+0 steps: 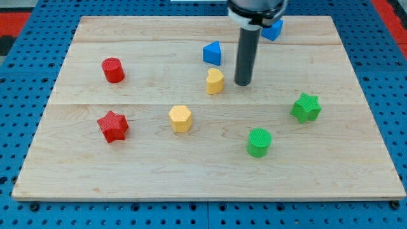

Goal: Slide the hexagon to the bottom left of the yellow heart

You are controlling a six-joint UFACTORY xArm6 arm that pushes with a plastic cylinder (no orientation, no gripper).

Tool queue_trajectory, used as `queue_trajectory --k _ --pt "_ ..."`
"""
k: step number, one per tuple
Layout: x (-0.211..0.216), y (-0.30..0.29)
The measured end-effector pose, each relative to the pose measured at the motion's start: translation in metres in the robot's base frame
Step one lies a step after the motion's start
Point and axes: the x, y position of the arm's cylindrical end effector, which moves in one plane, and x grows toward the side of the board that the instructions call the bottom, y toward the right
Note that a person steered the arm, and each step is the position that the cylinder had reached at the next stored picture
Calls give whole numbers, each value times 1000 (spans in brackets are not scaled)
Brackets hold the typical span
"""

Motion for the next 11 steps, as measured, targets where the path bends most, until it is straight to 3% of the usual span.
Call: queue_trajectory --k 2,5,7,9,10,11 --pt "7 -81" --pt "44 -65" --pt "134 -65" --pt "87 -133" --pt "93 -147" --pt "108 -109"
